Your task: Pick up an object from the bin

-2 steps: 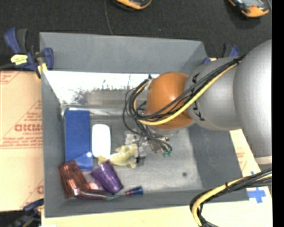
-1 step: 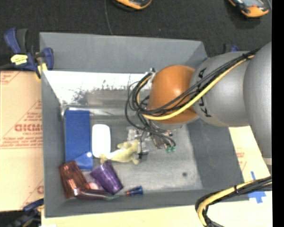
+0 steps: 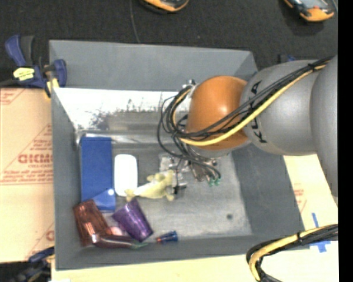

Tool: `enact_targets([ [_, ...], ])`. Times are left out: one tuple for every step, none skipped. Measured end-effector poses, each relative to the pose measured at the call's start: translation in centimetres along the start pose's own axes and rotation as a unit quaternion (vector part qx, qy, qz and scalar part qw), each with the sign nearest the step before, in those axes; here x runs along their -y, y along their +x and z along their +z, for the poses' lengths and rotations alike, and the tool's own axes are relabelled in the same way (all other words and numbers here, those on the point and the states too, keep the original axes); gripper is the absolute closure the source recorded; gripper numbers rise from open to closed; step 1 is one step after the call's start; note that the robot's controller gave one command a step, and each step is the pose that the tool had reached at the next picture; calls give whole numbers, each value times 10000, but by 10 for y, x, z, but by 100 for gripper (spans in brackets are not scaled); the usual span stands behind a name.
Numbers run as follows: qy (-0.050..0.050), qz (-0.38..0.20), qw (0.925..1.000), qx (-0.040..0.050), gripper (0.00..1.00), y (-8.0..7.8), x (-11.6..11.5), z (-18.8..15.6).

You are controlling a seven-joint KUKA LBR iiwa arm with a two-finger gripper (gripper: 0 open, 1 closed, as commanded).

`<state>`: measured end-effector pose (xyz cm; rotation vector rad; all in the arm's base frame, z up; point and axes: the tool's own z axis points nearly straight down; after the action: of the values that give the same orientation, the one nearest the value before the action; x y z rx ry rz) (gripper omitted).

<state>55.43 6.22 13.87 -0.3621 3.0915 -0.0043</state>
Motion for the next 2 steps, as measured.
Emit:
enact_targets([
  [0, 1, 10000, -6, 100, 0, 0, -4],
  [-7, 10, 10000, -63, 100, 2, 0, -32],
])
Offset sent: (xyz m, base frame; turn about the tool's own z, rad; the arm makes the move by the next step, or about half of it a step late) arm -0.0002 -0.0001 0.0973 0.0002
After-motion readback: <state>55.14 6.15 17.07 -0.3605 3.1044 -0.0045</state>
